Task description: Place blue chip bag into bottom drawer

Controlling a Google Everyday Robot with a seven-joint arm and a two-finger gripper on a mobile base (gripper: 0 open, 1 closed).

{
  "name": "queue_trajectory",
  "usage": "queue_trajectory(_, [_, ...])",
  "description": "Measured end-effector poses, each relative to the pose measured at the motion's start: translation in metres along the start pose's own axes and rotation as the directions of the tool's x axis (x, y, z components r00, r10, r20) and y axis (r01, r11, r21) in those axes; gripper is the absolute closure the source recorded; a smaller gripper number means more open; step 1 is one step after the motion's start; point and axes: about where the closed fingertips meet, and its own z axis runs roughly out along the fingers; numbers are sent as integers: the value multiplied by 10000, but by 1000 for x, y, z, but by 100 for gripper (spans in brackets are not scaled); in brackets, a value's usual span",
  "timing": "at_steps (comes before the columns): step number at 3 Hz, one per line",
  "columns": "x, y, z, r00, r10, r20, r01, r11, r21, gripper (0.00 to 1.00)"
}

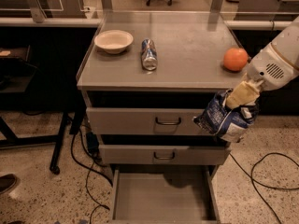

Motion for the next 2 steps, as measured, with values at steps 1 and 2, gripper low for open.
queue_trajectory(1, [3, -2, 4, 9997, 229, 85, -229, 9997, -24, 100])
queue_trajectory(2, [31, -12, 41, 9923, 1199, 308, -1183, 9917, -499, 100])
